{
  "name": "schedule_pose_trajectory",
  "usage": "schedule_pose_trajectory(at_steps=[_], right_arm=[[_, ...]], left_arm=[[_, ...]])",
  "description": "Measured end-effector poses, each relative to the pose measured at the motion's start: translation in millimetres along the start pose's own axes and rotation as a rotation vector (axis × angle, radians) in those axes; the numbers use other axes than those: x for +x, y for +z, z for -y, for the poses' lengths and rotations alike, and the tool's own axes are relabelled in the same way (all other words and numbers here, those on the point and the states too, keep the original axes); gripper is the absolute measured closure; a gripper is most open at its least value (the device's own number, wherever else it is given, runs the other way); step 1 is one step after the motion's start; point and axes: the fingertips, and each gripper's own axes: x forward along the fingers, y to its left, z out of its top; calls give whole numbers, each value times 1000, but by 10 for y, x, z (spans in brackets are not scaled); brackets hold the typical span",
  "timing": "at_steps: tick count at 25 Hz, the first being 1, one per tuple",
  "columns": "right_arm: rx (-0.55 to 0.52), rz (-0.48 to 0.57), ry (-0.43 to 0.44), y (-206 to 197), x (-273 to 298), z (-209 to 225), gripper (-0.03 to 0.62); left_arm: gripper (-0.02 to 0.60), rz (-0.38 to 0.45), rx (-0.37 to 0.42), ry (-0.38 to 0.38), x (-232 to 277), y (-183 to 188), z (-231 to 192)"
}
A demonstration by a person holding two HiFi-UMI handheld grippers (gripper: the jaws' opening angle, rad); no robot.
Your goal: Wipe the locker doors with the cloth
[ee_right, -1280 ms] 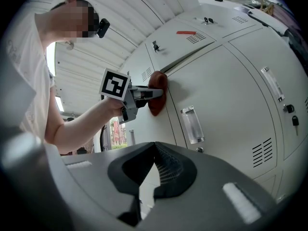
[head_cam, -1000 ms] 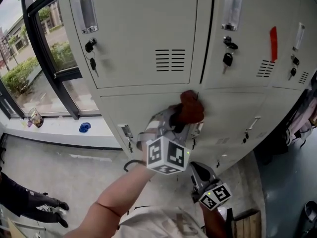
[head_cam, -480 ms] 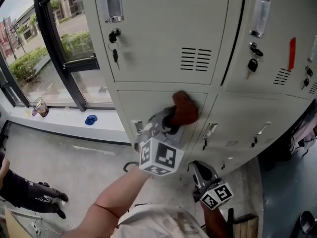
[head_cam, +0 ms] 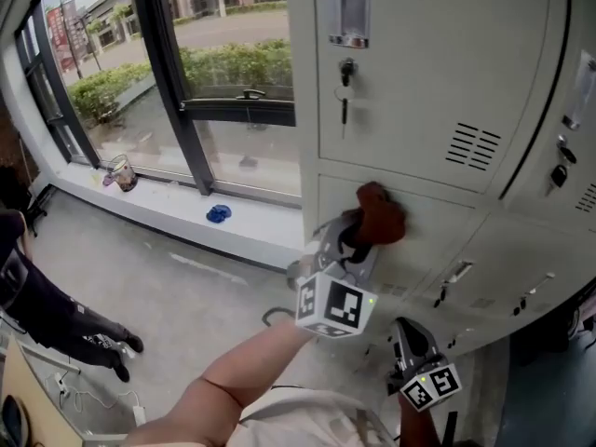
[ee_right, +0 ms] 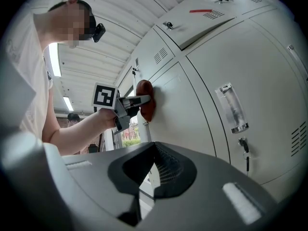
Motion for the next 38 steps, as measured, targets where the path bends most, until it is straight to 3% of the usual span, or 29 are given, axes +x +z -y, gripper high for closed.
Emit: schedule_pose_trajectory(at_steps=[9,17,25,32,38], right_arm=[[-11,-10,53,-208,355,-246,585],[-8,-26,10,-247,573,-523,585],[-13,-38,-71,-350,501,-657,585],[-10,-46,-118,-423,412,-768,585],[-15,-45,-138,-442,310,-778,585]], left_arm=[[495,-23,-16,70,-346,-424,-423],[495,-33,-11,79,-564,-667,-725],[494,-15,-57,23,-585,-831,-621],[492,-18,-5,15,-570,-856,-568],[492,-37,-6,1,-559,-844,-511]])
